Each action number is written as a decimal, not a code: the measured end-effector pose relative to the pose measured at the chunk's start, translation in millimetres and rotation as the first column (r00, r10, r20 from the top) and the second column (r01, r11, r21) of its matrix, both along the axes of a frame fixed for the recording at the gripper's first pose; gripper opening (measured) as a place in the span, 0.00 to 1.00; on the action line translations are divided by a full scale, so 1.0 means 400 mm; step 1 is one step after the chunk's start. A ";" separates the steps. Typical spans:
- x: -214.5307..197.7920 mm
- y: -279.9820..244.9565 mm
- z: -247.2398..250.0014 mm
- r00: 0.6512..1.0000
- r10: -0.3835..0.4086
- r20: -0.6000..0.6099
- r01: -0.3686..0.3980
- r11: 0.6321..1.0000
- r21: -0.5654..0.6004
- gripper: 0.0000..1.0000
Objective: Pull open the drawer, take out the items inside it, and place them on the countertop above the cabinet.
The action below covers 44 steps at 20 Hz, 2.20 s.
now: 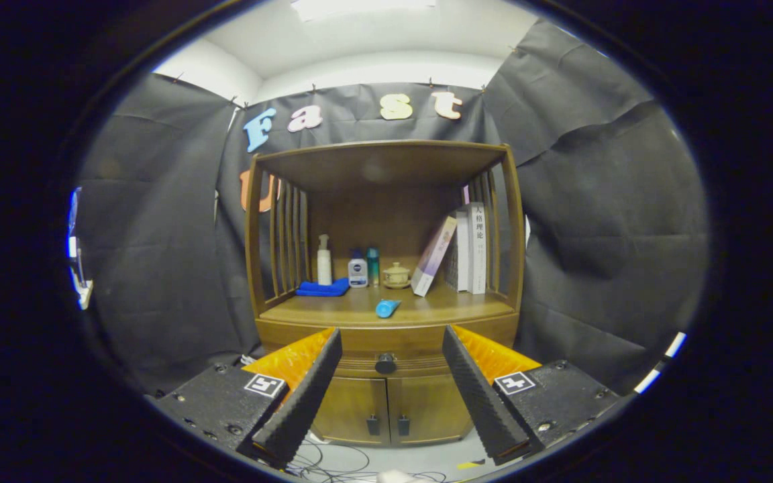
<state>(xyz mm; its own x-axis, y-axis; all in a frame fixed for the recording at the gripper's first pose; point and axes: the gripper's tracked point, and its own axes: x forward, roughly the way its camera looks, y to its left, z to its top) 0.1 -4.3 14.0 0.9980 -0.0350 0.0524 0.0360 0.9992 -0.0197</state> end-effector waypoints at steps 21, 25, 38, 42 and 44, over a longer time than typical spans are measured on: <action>-0.009 0.009 0.005 1.000 0.004 -0.002 -0.004 1.000 0.003 0.99; -0.007 0.011 0.003 1.000 0.010 -0.007 -0.010 1.000 0.001 0.99; -0.015 0.027 0.015 1.000 0.031 -0.002 -0.031 1.000 0.000 0.99; -0.017 0.026 0.017 1.000 0.031 -0.005 -0.031 1.000 -0.003 0.99; -0.018 0.024 0.022 1.000 0.029 0.000 -0.029 1.000 0.001 0.99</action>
<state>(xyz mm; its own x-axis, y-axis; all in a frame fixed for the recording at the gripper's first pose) -7.0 5.3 23.0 0.9986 -0.0058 0.0527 0.0068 0.9998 -0.0182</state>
